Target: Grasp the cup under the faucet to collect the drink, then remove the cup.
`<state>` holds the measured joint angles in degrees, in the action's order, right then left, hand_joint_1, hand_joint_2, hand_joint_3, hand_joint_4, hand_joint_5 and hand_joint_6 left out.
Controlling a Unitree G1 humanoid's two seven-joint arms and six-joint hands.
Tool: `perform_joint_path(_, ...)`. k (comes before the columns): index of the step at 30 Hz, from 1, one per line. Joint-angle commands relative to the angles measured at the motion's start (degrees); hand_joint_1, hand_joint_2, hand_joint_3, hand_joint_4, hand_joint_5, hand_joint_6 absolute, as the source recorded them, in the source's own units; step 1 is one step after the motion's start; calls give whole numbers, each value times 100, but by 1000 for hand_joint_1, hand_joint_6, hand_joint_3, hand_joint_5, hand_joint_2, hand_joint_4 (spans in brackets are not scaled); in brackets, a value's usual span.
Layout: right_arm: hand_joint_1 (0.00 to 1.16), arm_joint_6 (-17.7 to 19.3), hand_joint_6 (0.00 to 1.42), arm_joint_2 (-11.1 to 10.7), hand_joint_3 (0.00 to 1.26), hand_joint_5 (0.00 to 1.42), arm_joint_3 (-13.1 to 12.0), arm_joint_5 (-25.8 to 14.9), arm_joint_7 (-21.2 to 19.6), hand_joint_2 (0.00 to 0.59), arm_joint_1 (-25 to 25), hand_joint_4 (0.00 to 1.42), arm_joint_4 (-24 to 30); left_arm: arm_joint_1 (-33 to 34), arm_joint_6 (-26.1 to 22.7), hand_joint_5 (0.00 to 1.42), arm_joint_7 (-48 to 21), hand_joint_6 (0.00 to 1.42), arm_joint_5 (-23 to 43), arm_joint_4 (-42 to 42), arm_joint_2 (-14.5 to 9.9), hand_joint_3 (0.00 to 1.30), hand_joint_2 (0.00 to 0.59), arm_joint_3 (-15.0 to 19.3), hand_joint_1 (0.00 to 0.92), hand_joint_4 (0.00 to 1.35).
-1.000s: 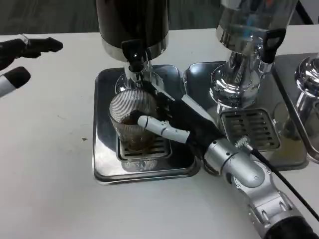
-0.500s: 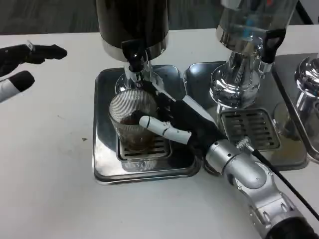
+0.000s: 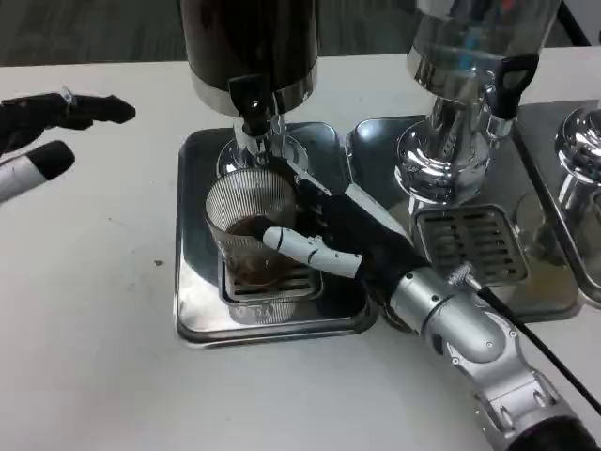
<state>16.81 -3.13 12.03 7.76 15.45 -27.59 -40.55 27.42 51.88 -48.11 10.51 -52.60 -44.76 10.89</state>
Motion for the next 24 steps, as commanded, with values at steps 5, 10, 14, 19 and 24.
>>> perform_joint_path(5, 459, -57, 49, -120, 0, 0, 68, 145, 27, 199, 163, 0, 136, 69, -33, 190, -54, 203, -91, -60, -98, 348, 80, -65, 0, 265)
perform_joint_path(10, 466, -70, 57, -158, 0, 0, 124, 276, -49, 199, 184, 0, 210, 96, -35, 190, -55, 203, -99, -77, -101, 348, 80, -82, 0, 267)
perform_joint_path(14, 489, -106, 64, -173, 0, 0, 163, 375, -131, 195, 203, 0, 287, 116, -40, 190, -53, 203, -105, -87, -109, 353, 81, -95, 0, 272)
perform_joint_path(19, 493, -147, 64, -188, 0, 0, 217, 543, -273, 195, 232, 0, 383, 143, -44, 190, -52, 203, -114, -109, -121, 355, 82, -104, 0, 274)
perform_joint_path(24, 499, -243, 65, -169, 0, 0, 249, 681, -445, 203, 289, 0, 504, 172, -50, 196, -61, 203, -123, -122, -118, 359, 83, -120, 0, 275)
